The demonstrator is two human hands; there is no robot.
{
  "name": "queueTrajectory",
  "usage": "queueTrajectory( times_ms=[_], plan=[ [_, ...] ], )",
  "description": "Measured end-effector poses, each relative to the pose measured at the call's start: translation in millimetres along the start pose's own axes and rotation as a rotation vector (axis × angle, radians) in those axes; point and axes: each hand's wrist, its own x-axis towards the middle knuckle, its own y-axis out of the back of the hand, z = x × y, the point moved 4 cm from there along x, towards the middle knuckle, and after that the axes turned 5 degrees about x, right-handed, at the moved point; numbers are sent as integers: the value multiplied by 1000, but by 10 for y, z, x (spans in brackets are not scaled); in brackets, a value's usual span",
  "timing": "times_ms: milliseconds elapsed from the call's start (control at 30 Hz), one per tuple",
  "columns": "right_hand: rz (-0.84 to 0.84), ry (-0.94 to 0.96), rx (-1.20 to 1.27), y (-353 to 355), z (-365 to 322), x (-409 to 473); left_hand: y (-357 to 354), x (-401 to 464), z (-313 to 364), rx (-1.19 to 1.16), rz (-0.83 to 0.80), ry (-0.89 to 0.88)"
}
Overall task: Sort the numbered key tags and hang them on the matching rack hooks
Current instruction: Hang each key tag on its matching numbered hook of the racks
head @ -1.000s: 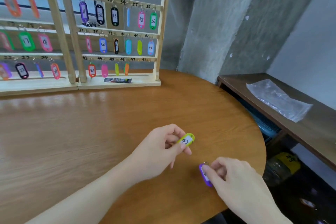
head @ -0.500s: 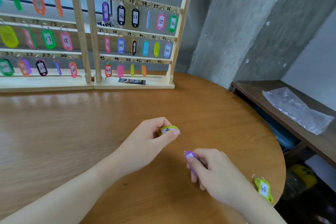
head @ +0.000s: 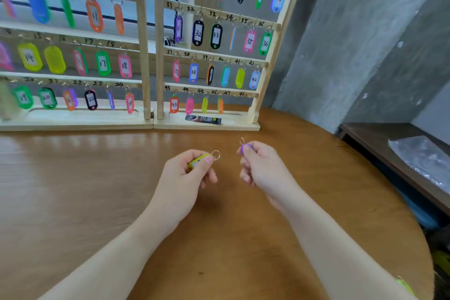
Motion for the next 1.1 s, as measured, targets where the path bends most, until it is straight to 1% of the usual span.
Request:
queueTrajectory(
  times_ms=[67,167,267,367,467,600,733,867,933,1033,1100],
  plan=[
    [47,46,21,-39,-123,182,98,137,0,16,56,-2],
    [91,109,121,-78,-296,419,192,378,64,69,82,-54],
    [82,130,230,-98,-417,630,210,612,123,119,93,-102],
    [48,137,340,-126,-459,853,155,818,103,100,117,-101],
    [50,131,383,-152,-426,1092,37,994,72,112,92,-112],
    [65,120,466,-235,-327,1383,-131,1279,70,175,58,-171],
    [73,142,485,-260,-176,1554,-324,1567,133,171,109,-221],
    [54,169,525,-360,-29,1638,-479,1739,150,274,172,-286],
    [50,151,532,-374,34,1668,-520,1787,117,282,211,-317],
    [83,171,526,-311,59,1716,-510,1831,75,303,265,-370],
    [82,202,467,-273,53,1729,-481,1857,54,311,298,-400]
  ],
)
